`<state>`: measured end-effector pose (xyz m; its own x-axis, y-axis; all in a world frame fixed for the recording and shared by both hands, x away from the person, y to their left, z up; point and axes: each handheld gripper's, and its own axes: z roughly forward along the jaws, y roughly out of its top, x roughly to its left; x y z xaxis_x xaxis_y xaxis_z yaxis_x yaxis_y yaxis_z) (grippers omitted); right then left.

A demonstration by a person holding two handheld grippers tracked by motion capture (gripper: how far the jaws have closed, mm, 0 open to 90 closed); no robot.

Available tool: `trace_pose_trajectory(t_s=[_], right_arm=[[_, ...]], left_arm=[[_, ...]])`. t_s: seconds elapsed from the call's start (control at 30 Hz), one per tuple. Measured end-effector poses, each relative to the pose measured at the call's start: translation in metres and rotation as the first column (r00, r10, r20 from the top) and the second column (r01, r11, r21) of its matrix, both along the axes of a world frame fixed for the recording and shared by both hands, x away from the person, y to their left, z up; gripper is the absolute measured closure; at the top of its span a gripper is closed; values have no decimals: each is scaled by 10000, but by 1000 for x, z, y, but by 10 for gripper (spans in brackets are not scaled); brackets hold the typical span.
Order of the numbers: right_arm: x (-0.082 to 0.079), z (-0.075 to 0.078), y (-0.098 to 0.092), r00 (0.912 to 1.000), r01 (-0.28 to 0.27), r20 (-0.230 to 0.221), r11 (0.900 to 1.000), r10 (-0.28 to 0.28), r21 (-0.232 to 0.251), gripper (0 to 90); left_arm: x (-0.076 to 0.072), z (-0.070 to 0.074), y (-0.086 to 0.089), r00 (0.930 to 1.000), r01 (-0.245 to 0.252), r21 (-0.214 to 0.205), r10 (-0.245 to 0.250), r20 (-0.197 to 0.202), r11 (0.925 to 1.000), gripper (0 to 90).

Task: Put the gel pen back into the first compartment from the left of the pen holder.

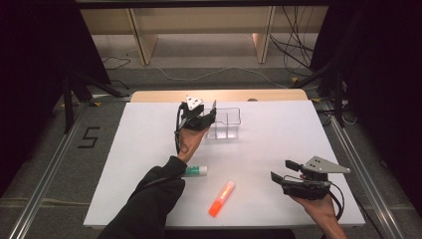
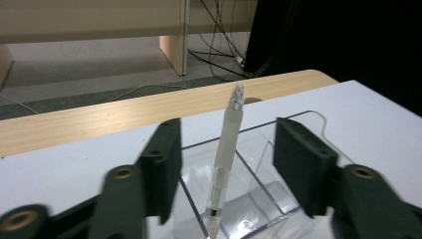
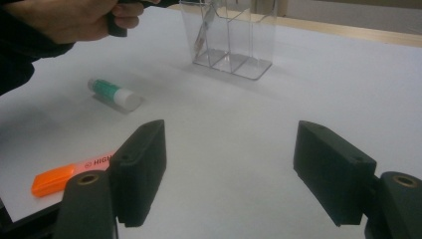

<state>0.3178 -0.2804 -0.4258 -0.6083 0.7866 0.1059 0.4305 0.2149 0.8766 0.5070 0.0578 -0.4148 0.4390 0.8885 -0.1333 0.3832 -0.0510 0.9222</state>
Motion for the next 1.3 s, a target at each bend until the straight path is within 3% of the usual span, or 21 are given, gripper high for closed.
trace_pose_trajectory(t_s=[0.1,0.23,0.37,0.57,0.77,0.9,1.0,1.3], right_arm=[[0,0,0,10000,-8,39,10000,8,6,299],[0,0,0,10000,-40,52,10000,40,-7,298],[0,1,0,10000,-32,88,10000,32,9,298],[0,1,2,9999,-71,82,10000,71,-5,298],[0,1,2,9999,-88,70,10000,88,-1,299],[-1,2,3,9998,-127,128,9999,127,-18,299],[-1,1,3,9998,-150,98,9999,151,-45,298],[-1,2,4,9999,-140,81,9999,140,-44,298]], left_arm=[[-8,9,5,9996,265,183,-265,-21,9995,344],[-16,18,14,9966,730,65,-727,-393,9973,313],[-25,22,24,9876,1289,35,-1280,-909,9917,282],[-33,24,32,9783,1734,143,-1705,-1178,9847,270],[-41,23,37,9638,2301,754,-2165,-1555,9702,258],[-46,22,40,9569,2488,775,-2326,-1739,9655,256],[-48,20,41,9467,2804,1023,-2574,-1936,9544,252],[-57,19,43,9313,3231,1328,-2899,-2205,9370,240]])
